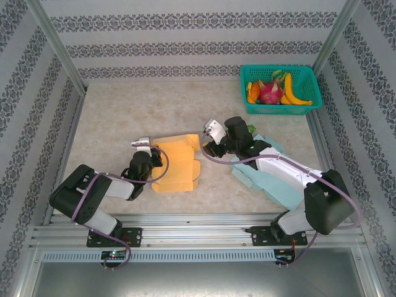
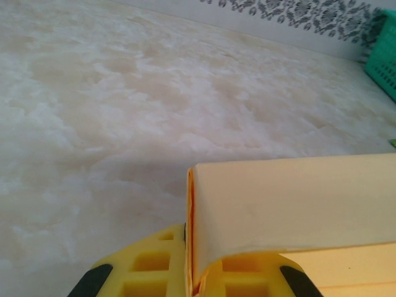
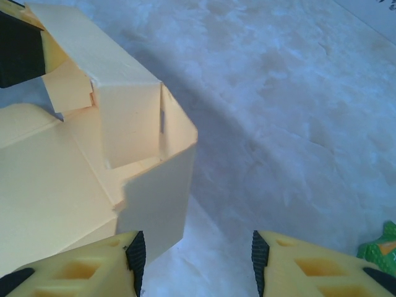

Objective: Fold the paper box

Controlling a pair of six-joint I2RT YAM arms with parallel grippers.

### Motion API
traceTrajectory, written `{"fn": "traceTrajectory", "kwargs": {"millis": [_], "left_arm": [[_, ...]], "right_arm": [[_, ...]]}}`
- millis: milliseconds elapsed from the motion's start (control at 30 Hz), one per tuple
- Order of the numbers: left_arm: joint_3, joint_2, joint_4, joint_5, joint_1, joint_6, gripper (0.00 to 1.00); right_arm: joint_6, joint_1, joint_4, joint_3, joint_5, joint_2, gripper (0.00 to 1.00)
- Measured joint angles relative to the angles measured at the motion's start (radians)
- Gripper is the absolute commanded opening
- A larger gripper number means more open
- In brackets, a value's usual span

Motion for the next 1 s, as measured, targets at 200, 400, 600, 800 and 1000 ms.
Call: {"fn": "traceTrajectory", "kwargs": {"millis": [200, 400, 600, 800, 1000], "left_arm": [[-0.004, -0.033, 0.008, 0.062, 0.000, 0.018, 0.00], [-0.005, -0.042, 0.007, 0.077, 0.000, 0.019, 0.00], [-0.005, -0.042, 0.007, 0.092, 0.000, 0.018, 0.00], [-0.005, -0.042, 0.007, 0.098, 0.000, 0.018, 0.00], [0.000, -0.042, 0.005, 0.092, 0.000, 0.003, 0.00]], "right_arm": [[-0.027, -0.023, 0.002, -0.001, -0.113, 0.019, 0.45], [-0.038, -0.021, 0.002, -0.003, -0.204, 0.029, 0.46], [-0.037, 0.000, 0.012, -0.003, -0.238, 0.047, 0.40], [-0.030, 0.031, 0.029, -0.003, -0.239, 0.076, 0.29], [-0.002, 0.062, 0.072, -0.003, -0.220, 0.093, 0.24]]}}
